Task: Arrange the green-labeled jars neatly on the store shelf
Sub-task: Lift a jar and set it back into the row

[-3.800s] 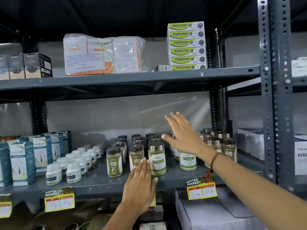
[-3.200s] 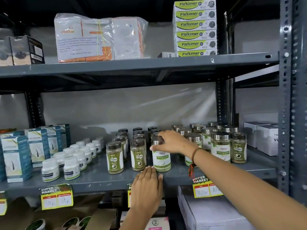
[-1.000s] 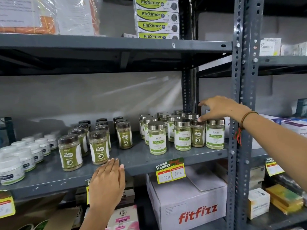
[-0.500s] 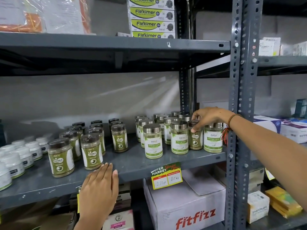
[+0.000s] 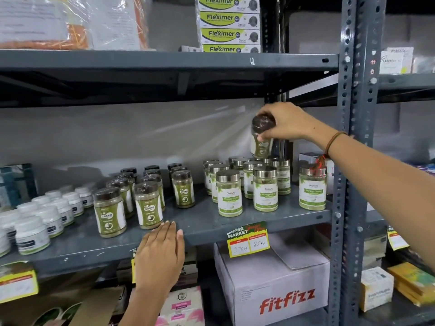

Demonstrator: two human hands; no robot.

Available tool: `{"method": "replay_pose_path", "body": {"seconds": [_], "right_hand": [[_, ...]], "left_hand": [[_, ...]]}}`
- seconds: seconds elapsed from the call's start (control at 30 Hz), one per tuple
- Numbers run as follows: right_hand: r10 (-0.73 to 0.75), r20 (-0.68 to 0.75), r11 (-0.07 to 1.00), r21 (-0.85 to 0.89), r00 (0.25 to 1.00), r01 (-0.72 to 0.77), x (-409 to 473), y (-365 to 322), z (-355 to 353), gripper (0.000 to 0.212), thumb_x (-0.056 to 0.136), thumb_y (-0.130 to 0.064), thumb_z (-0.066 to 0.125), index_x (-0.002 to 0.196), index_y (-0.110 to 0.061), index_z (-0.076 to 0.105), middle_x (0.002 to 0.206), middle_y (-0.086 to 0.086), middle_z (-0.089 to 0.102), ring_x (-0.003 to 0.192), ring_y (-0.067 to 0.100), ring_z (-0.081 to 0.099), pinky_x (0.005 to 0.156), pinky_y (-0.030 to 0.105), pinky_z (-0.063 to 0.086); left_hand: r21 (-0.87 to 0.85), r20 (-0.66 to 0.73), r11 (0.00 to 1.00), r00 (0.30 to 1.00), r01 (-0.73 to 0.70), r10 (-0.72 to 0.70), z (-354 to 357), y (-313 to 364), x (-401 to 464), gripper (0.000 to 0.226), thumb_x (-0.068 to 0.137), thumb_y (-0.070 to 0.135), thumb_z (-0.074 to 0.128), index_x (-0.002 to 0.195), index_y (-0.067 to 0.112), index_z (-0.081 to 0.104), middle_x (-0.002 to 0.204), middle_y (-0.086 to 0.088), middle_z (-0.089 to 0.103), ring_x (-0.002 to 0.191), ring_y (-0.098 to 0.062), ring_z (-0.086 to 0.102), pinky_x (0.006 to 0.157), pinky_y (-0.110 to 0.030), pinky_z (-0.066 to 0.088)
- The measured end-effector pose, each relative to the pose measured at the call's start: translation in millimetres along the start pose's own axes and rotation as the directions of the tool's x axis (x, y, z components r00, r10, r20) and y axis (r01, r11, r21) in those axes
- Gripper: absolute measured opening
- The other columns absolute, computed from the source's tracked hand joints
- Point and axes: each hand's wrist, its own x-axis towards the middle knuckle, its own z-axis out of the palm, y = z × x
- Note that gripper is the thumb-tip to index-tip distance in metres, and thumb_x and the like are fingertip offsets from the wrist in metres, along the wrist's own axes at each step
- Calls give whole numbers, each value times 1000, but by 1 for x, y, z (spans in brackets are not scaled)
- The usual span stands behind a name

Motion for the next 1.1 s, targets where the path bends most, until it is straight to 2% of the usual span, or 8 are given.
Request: {"method": "replay_pose_path", "body": {"seconds": [0.1,0.23,0.37,0.5,0.63,0.77,0.97,1.1], "right_hand": [[-62,-30,985,158,998,66,-3,-38,0,65,74,-36,84,131,-16,61,128,7,67,116,26,62,103,44,48],[-149,16,951,275,989,139,-6,-87,19,65,77,-40,81,133,-16,61,133,4,66,121,21,60,105,36,47],[-208,138,942,295,968,161,-6,-122,50,65,80,-43,79,136,-16,59,133,3,65,122,20,60,101,31,47],[-217,298,956,259,930,139,-1,-136,85,61,82,-39,78,134,-13,60,127,6,68,116,23,63,87,26,46],[-203,387,966,227,899,121,9,-138,110,66,82,-39,78,139,-14,56,134,6,65,120,25,61,92,30,46],[-204,425,968,223,882,117,13,-142,121,72,83,-40,77,145,-14,51,144,6,58,129,26,55,105,37,44],[-218,456,966,230,863,122,17,-151,126,61,86,-39,74,136,-10,57,137,9,63,124,29,57,106,44,45],[-226,479,966,221,848,133,16,-154,125,59,90,-37,70,141,-12,53,141,9,58,127,30,55,107,43,43]], "left_hand": [[-3,0,1000,1000,-4,4,-2,0,0,47,94,35,38,108,4,70,107,-11,72,102,-25,66,93,-41,47],[-12,-1,1000,1000,-13,13,-1,0,0,49,96,35,34,110,4,70,109,-12,71,104,-26,65,94,-41,47],[-20,-13,999,1000,-25,25,1,-1,0,49,96,34,34,109,4,70,109,-12,71,104,-26,65,94,-41,47],[-28,-33,999,999,-32,31,3,-2,0,47,96,35,35,109,5,70,108,-11,71,103,-25,65,94,-40,47],[-31,-43,999,998,-44,42,5,-5,0,47,97,35,36,111,6,69,110,-11,71,105,-24,65,94,-40,47],[-31,-63,998,996,-60,58,8,-7,2,46,97,35,37,110,6,70,109,-11,71,104,-24,65,93,-40,48],[-24,-83,997,994,-67,65,8,-8,1,43,96,36,40,111,7,70,109,-9,71,104,-22,65,94,-39,48],[-22,-104,997,992,-76,73,8,-7,2,41,96,35,42,109,8,70,108,-8,72,103,-22,65,92,-38,48]]}}
